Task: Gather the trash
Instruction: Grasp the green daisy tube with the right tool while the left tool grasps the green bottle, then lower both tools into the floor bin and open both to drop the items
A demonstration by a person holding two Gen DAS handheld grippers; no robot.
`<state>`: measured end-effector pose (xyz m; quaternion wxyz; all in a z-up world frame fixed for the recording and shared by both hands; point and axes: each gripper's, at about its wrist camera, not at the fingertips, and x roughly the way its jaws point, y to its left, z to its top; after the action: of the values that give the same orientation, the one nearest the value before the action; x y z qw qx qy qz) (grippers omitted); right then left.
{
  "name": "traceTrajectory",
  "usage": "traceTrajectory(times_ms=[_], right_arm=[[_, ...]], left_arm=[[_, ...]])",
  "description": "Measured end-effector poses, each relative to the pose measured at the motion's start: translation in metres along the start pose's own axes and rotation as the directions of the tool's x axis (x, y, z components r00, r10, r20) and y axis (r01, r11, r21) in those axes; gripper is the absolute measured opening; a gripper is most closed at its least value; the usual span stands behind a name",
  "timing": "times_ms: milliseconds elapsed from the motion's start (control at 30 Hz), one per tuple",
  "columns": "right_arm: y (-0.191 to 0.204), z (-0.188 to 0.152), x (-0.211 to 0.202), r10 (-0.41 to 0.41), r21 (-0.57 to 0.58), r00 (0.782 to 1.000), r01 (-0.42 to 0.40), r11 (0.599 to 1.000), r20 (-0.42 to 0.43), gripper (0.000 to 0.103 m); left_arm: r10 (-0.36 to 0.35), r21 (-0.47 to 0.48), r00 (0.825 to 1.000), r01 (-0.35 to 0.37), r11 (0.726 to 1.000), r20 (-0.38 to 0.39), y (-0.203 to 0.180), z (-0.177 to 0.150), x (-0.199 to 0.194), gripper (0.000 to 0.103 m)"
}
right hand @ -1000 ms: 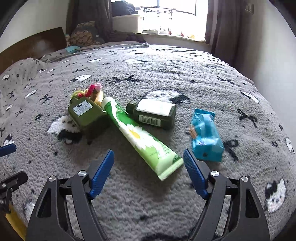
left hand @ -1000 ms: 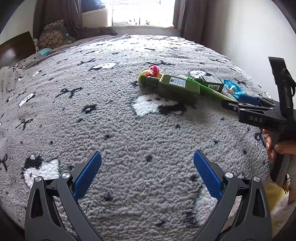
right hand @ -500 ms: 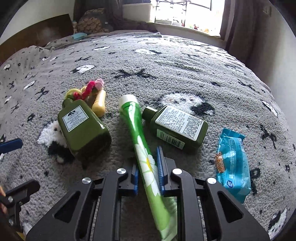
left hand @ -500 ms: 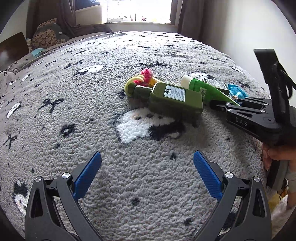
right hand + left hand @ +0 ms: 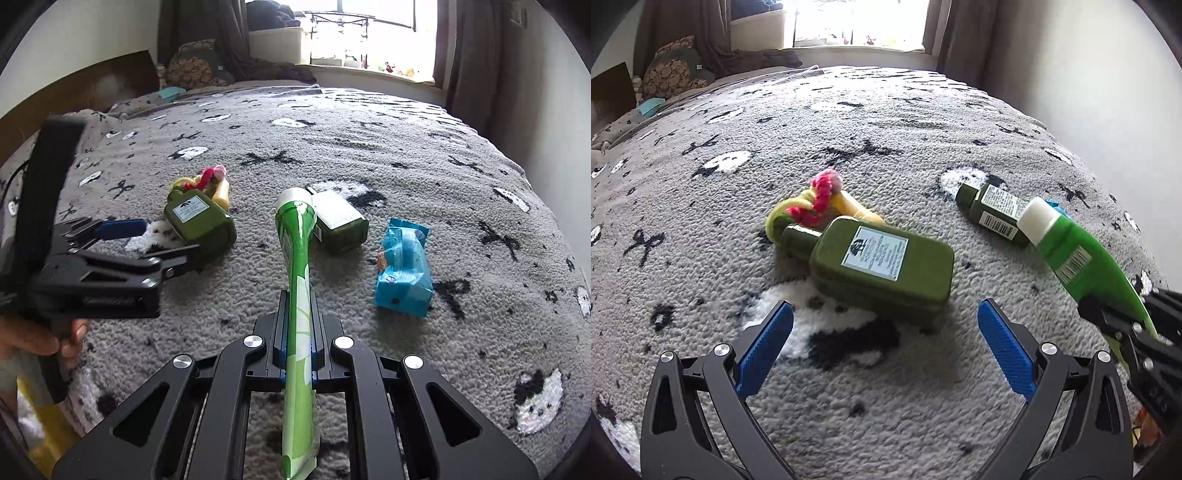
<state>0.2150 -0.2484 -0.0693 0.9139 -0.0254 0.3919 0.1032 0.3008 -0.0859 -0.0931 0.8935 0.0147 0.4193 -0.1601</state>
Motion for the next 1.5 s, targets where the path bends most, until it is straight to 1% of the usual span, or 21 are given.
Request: traceTrajectory(times_ms=[100, 200, 433, 533, 667, 833, 967, 1067, 1267, 1500], right_arm=[[-0.003, -0.007, -0.012, 0.012, -0.002, 1.0, -0.012, 1.0, 0.016, 0.009], [-0.005, -0.012, -0.018, 0.024, -0.002, 0.999, -0.024, 1.0, 0.023, 0.009], [-0.003, -0.023, -0.024, 0.025, -0.022, 0.999, -0.025, 0.999, 0.024, 0.009], [-0.002, -0.025, -0.025, 0.021, -0.022, 0.999, -0.02, 1.0, 0.026, 0.009], [0.001, -0.029, -0.033, 0.014, -0.018, 0.999, -0.014, 1.0, 0.038, 0.009], [0.011, -0.035, -0.052, 0.007, -0.026, 0.998, -0.005, 1.0, 0.063, 0.009], [0.019, -0.044, -0.068, 0.0, -0.029, 0.997, 0.003, 1.0, 0.081, 0.01], [0.026, -0.052, -0.079, 0.011, -0.026, 0.996, -0.009, 1.0, 0.087, 0.009], [0.039, -0.07, -0.105, 0.026, -0.024, 0.994, -0.024, 0.999, 0.106, 0.01], [0.056, -0.093, -0.138, 0.049, -0.039, 0.99, -0.044, 0.998, 0.132, 0.01]], left_arm=[[0.014, -0.024, 1.0, -0.014, 1.0, -0.01, -0.007, 0.007, 0.012, 0.095], [0.061, -0.048, 0.998, -0.063, 0.997, -0.029, -0.007, 0.015, 0.025, 0.095], [0.081, -0.085, 0.994, -0.087, 0.993, -0.068, 0.0, 0.029, 0.049, 0.094], [0.098, -0.073, 0.993, -0.103, 0.992, -0.072, 0.0, 0.028, 0.048, 0.085], [0.083, -0.05, 0.994, -0.087, 0.995, -0.065, -0.001, 0.02, 0.036, 0.085], [0.065, -0.029, 0.997, -0.066, 0.997, -0.044, 0.002, -0.002, 0.005, 0.085], [0.054, -0.002, 0.999, -0.054, 0.999, -0.006, 0.005, -0.026, -0.033, 0.085], [0.042, 0.016, 0.999, -0.042, 0.999, 0.024, 0.008, -0.045, -0.062, 0.085], [0.011, 0.059, 0.997, -0.015, 0.998, 0.073, 0.007, -0.08, -0.119, 0.085], [-0.031, 0.087, 0.991, 0.02, 0.996, 0.128, -0.002, -0.117, -0.173, 0.085]])
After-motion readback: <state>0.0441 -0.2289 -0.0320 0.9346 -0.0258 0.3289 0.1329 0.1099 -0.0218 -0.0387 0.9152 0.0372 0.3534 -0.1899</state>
